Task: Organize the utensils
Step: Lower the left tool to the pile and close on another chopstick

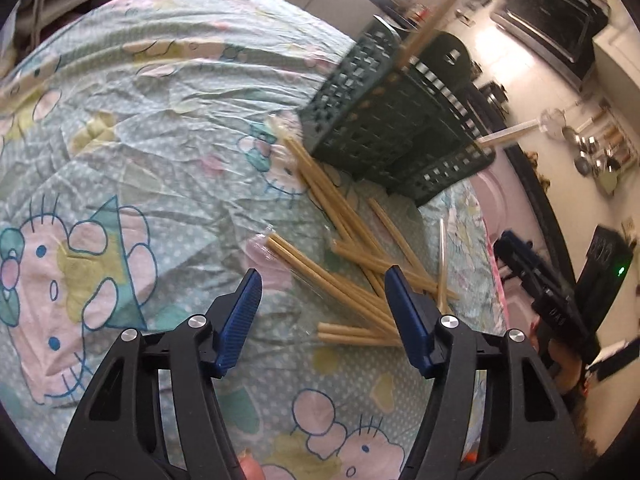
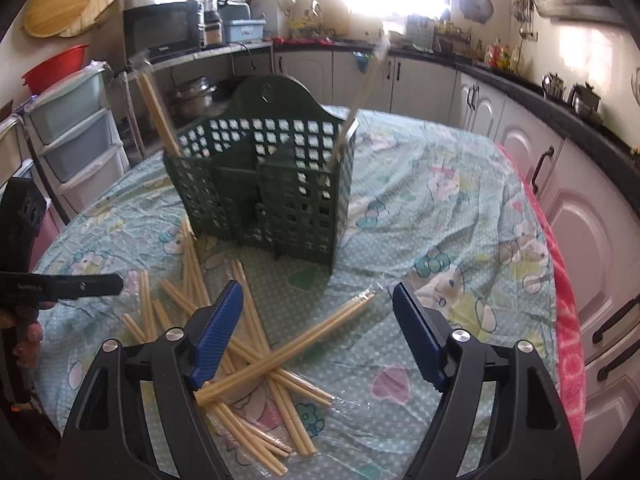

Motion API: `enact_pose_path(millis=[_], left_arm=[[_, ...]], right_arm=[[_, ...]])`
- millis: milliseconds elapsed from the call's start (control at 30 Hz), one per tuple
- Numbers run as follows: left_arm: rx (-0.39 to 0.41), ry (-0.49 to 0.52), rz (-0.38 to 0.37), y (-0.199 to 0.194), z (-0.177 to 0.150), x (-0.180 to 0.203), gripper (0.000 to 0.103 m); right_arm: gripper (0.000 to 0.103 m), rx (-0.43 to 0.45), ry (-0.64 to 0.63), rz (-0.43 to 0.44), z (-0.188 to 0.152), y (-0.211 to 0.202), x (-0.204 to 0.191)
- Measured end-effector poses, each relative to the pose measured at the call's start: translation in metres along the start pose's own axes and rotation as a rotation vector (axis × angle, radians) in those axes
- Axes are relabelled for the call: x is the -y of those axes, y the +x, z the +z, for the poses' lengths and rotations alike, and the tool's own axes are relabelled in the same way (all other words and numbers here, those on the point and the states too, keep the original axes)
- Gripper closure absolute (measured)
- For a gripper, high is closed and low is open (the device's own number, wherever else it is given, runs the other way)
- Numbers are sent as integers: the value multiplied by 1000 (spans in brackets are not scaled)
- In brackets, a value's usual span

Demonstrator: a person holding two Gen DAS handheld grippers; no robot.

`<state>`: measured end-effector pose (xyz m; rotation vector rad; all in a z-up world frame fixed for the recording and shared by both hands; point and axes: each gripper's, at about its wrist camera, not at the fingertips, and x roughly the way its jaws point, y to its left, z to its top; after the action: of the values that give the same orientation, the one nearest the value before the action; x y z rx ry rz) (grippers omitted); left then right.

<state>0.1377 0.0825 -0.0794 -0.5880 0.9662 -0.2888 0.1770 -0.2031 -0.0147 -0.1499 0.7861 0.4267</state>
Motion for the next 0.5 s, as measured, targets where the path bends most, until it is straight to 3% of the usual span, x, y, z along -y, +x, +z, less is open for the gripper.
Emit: enact_pose_path(millis=[267, 500], left_arm=[[0, -119, -27, 11, 15, -16, 53], [6, -151, -13, 20, 21, -21, 63]], right_arm=[[45, -128, 66, 32, -3, 37, 10], [55, -216, 238, 84, -1, 66, 30]])
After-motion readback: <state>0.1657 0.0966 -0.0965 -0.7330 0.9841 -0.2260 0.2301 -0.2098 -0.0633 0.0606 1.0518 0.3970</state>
